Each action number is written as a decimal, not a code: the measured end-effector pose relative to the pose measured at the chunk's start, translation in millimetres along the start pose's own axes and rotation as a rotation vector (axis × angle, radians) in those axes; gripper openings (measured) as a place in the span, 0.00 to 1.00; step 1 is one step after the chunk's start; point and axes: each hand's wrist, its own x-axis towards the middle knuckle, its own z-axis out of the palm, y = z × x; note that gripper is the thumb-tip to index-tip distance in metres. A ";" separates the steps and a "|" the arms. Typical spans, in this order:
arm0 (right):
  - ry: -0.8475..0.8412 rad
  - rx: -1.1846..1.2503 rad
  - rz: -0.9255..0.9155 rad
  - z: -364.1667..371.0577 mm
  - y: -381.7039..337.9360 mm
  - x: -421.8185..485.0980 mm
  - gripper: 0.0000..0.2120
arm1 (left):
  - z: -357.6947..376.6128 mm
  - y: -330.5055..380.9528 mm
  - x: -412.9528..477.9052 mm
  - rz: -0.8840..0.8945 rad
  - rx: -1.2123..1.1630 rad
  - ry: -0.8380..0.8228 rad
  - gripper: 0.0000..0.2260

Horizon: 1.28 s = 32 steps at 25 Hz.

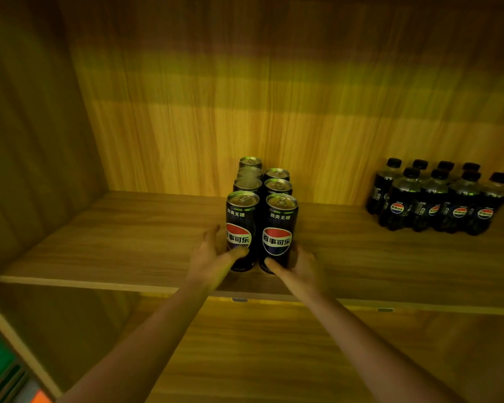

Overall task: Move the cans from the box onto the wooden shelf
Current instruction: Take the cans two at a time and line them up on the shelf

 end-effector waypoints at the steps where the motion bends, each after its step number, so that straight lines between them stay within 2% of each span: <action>1: -0.015 -0.104 -0.004 3.1 5.2 -0.4 0.29 | -3.0 -9.7 1.2 -0.023 0.243 0.003 0.33; 2: -0.014 -0.166 -0.012 6.3 9.0 0.1 0.27 | -4.6 -17.6 2.0 -0.019 0.429 -0.005 0.31; 4: 0.031 -0.188 -0.017 9.8 11.7 0.7 0.25 | -1.0 -24.7 3.2 0.044 0.559 -0.018 0.26; 7: 0.072 -0.212 -0.015 13.9 11.9 0.0 0.26 | 7.6 -27.5 0.3 0.131 0.522 0.051 0.20; 17: 0.110 -0.342 -0.030 17.1 14.9 3.2 0.26 | 19.5 -30.2 -0.5 0.158 0.491 0.191 0.18; 24: 0.050 -0.412 -0.003 16.9 13.3 6.8 0.28 | 22.4 -34.9 -1.8 0.179 0.529 0.212 0.21; 28: 0.031 -0.230 0.028 10.5 12.4 3.9 0.32 | 16.7 -31.0 -13.4 0.196 0.595 0.206 0.27; 32: 0.074 -0.226 -0.081 -3.8 2.6 -19.5 0.32 | -6.8 -20.9 -31.7 0.252 0.677 0.140 0.34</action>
